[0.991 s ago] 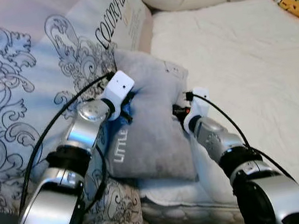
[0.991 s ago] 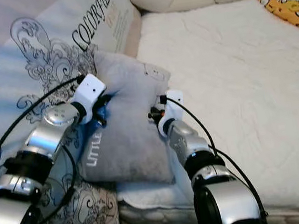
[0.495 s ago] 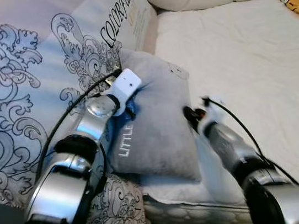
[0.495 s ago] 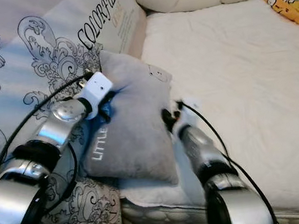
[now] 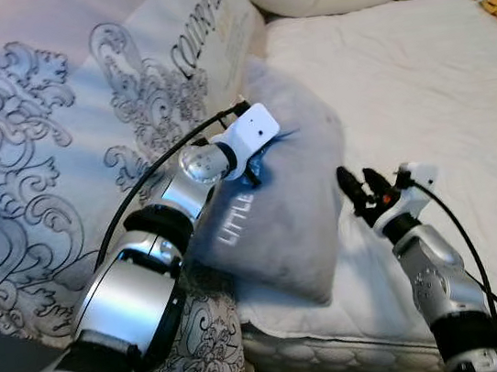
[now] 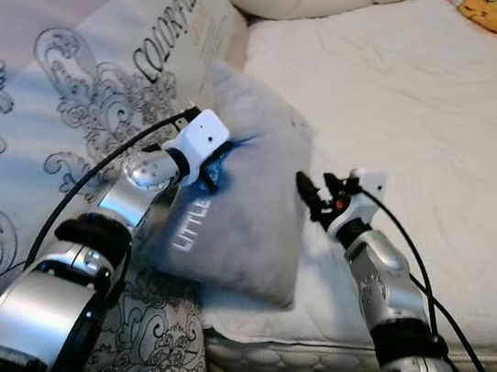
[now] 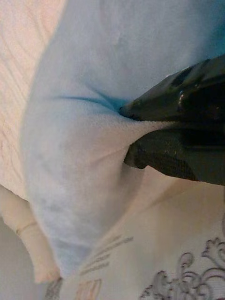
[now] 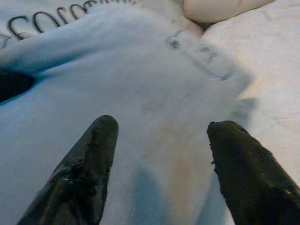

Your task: Clean up the room

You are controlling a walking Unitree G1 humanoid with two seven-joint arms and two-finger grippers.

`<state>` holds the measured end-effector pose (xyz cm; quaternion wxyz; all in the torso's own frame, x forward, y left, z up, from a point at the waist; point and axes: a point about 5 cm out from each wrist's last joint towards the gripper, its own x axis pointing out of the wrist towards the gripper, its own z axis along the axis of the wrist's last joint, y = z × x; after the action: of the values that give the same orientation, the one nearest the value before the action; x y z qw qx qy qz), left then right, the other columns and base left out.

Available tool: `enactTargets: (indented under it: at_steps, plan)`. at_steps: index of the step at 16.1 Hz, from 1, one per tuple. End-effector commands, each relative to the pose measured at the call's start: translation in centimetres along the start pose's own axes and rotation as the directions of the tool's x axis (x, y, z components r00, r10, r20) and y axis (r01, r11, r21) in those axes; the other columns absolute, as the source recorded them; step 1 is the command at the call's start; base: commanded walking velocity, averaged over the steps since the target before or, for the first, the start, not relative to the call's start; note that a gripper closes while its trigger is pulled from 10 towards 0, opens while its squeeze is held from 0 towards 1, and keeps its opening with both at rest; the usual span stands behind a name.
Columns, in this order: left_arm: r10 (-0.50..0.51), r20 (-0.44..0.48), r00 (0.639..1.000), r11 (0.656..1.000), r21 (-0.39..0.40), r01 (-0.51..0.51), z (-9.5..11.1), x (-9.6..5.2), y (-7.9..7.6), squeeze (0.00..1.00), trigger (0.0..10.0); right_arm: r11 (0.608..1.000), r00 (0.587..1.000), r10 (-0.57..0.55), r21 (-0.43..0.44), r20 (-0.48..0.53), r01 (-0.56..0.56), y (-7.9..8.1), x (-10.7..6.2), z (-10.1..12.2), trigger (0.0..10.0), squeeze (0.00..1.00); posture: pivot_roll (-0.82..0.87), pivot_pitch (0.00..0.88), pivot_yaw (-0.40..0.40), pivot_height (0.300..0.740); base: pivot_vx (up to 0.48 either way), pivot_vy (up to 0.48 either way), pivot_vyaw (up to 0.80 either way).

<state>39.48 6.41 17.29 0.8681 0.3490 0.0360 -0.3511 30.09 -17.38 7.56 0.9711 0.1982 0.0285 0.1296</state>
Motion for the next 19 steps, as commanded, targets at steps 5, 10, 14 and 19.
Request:
enactTargets:
  at_steps: [5,10,14,19]
  plan:
    - [0.061,-0.092,0.994,0.998,0.012,-0.060,-0.7,-0.8,2.4,0.00,10.0,0.995,0.994,0.104,-0.006,-0.028,-0.104,1.9,-0.2,0.2,10.0,1.00,-0.04,0.000,0.147,0.740,0.000,0.000,0.00]
    - [0.053,-0.163,0.985,0.997,-0.038,-0.060,-1.6,-1.1,2.6,1.00,10.0,0.981,0.980,0.193,-0.027,-0.059,-0.194,2.5,-0.9,0.4,10.0,1.00,-0.04,0.000,0.160,0.740,0.000,0.000,0.00]
    - [0.081,-0.079,0.994,0.993,-0.076,-0.087,-0.1,-1.1,3.5,1.00,10.0,0.981,0.981,0.186,-0.040,-0.052,-0.189,2.4,-1.4,0.8,10.0,1.00,-0.04,0.000,0.158,0.740,0.000,0.000,0.00]
    - [0.321,0.325,0.890,0.819,-0.566,-0.088,2.9,-2.8,5.7,1.00,10.0,0.990,0.992,0.125,-0.064,0.025,-0.124,2.9,-1.9,2.1,10.0,1.00,-0.04,0.000,0.145,0.740,0.000,0.000,0.00]
